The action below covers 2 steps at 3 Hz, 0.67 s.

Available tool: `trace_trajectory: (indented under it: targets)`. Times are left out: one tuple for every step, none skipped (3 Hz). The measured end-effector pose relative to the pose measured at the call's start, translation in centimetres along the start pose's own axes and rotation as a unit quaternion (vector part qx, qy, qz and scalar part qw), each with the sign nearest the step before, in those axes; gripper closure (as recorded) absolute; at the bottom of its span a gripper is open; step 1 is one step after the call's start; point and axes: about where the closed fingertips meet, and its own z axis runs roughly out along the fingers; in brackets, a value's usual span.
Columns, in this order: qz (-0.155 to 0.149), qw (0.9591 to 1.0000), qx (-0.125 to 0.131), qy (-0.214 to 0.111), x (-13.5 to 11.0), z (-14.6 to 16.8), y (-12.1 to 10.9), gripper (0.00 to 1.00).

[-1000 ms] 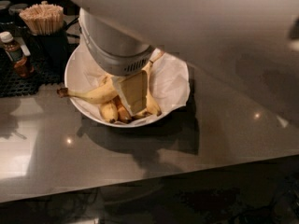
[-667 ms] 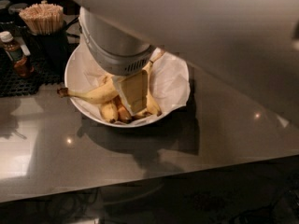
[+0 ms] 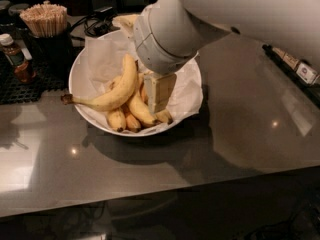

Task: Pick banana from white bowl

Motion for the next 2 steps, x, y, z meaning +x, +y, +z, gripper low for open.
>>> trace_trajectory:
  targets:
    - [0.014,0.9988,0.012,-0.045,1.12,3.37,-0.17,0.0]
    - [0.014,0.9988,0.012,-0.046,1.09,3.38,-0.19,0.0]
